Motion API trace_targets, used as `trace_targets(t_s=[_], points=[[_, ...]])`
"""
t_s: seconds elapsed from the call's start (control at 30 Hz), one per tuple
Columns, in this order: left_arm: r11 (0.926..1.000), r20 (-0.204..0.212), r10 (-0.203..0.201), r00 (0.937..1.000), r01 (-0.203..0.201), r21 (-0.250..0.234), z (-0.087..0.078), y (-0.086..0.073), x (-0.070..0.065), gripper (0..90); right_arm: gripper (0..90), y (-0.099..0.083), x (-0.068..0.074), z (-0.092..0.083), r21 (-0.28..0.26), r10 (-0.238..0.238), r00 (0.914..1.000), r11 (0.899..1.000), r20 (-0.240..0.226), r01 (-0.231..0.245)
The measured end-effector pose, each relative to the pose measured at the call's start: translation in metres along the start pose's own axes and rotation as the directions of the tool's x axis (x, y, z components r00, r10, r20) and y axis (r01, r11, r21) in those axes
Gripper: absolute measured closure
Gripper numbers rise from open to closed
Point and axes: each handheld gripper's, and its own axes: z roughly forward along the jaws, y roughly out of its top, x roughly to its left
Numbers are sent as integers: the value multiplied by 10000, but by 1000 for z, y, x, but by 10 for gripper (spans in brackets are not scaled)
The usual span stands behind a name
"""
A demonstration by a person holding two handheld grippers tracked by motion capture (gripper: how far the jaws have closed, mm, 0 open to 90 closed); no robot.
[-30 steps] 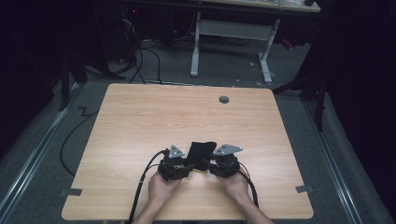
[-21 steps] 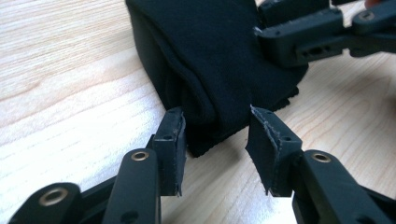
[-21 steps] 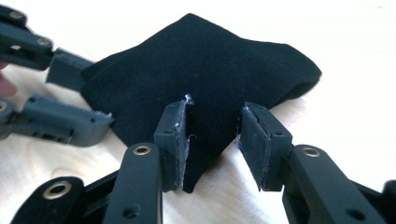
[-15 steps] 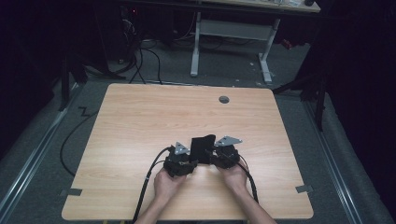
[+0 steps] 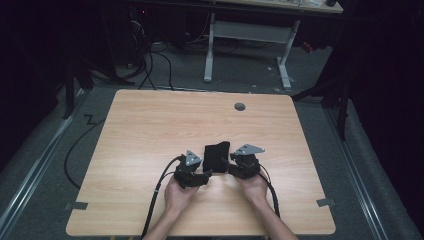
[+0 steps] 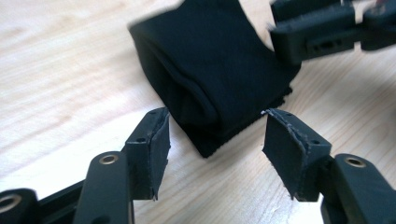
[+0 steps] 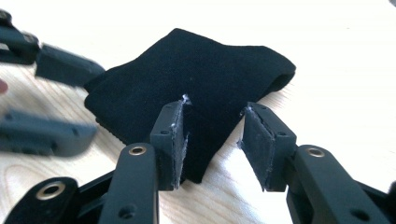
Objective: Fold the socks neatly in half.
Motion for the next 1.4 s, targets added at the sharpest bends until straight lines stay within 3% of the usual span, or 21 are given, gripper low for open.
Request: trace_targets(t_s=[0.57,1.4], points=[[9959,-396,-272,9988,236,-875,-35,0,17,392,507,-7,-11,-26,-527,344,9991,9980,-261,-357],[9911,-701,-577,9959,487,-1236,-66,-13,33,387,512,-25,-26,-51,-990,818,9964,9916,-209,-834]])
